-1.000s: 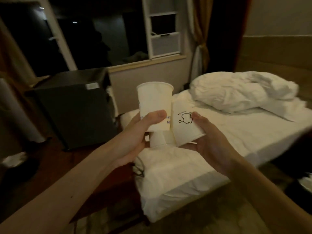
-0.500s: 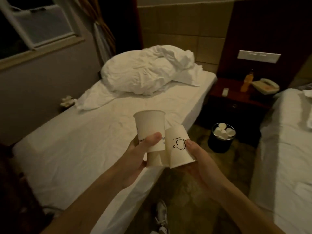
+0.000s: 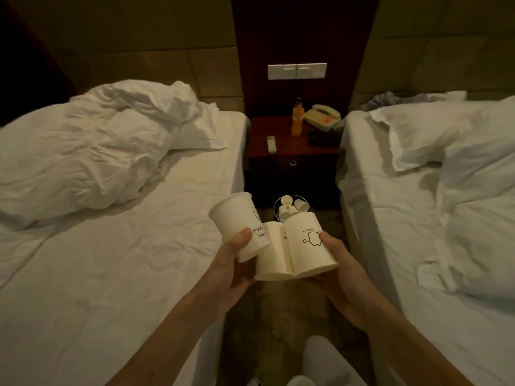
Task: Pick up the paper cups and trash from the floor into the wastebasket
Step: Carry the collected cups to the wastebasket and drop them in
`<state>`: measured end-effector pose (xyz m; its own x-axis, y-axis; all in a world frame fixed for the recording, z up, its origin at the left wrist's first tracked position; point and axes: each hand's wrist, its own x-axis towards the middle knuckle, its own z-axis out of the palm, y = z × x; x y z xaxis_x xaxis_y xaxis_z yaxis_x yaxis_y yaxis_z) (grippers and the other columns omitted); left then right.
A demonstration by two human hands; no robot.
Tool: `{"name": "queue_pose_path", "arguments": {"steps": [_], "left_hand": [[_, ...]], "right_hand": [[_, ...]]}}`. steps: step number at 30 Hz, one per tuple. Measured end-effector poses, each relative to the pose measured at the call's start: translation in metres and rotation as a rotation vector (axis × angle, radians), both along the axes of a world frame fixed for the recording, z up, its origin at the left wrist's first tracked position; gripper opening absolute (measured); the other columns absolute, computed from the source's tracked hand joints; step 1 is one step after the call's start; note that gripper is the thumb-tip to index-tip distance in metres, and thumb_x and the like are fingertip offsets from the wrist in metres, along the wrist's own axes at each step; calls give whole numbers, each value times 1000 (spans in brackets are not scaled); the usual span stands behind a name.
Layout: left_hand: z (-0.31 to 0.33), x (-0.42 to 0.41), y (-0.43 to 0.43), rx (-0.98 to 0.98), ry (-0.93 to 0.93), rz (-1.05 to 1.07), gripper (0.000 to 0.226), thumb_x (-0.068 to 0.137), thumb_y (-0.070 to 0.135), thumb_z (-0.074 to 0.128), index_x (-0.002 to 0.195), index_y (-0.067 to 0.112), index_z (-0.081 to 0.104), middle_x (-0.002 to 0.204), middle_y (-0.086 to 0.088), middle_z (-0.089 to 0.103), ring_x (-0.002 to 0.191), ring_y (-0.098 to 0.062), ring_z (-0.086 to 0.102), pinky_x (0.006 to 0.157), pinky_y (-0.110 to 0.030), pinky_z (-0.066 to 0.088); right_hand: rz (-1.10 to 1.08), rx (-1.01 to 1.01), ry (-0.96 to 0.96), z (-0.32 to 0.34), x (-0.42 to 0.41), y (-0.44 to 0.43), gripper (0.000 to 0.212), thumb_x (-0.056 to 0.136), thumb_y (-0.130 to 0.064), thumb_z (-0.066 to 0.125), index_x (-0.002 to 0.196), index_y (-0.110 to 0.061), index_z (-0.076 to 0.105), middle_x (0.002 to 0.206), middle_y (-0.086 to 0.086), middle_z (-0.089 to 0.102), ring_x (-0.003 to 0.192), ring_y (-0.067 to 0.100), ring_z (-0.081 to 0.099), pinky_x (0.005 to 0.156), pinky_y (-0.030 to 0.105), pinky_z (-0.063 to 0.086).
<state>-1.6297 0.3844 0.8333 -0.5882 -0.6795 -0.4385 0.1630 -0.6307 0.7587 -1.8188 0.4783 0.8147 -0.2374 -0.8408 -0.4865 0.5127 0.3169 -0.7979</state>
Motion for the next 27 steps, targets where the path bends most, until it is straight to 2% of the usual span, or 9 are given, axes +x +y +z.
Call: {"name": "queue_pose_path", "arguments": {"steps": [4,9,13,17,20,22,27], "left_hand": [[-22,-54,-61,66,-32,-101,112,43,47,97,138,12,48,119,-15,69,103,-28,70,76,-35,58],[-48,-120,-125,134,-96,-148,105,40,50,96,130,15,55,115,-11,71,106,-27,69,82,-38,57],[-57,-163,-167,121,-166,-138,104,42,54,94,132,19,54,118,-9,70,114,-28,65,98,-43,50],[-74,-188,-203,223,-157,-48,108,45,55,93,137,18,50,121,-11,69,112,-28,66,88,-41,53],[-92,-192,-224,288,-155,-8,110,44,55,93,138,17,49,123,-13,68,110,-29,66,84,-41,53],[-105,-192,-242,320,-164,-9,113,42,56,93,138,17,49,127,-15,66,113,-32,63,86,-43,51],[-145,-200,-304,381,-200,-111,113,40,57,92,138,19,52,132,-17,63,121,-37,58,99,-51,47]], "right_hand": [[-63,21,-46,-22,-52,-47,54,69,-55,60,113,-24,64,98,5,76,87,20,73,67,33,59],[12,70,-79,-48,-121,-113,57,71,-53,58,117,-19,61,96,5,76,86,20,73,70,34,61],[112,126,-56,-57,-165,-166,57,74,-53,56,120,-19,60,100,6,75,91,21,72,72,35,60],[173,176,-58,-66,-190,-212,58,75,-56,53,123,-24,57,110,9,71,101,26,69,87,46,58],[179,220,-60,-77,-193,-239,62,72,-57,53,123,-23,56,111,11,70,101,28,68,80,40,58],[196,254,-51,-86,-193,-258,62,71,-59,52,122,-23,58,106,10,71,99,27,69,75,36,57],[157,329,-64,-120,-194,-305,69,72,-62,52,130,-24,53,112,9,70,102,26,68,81,38,58]]}}
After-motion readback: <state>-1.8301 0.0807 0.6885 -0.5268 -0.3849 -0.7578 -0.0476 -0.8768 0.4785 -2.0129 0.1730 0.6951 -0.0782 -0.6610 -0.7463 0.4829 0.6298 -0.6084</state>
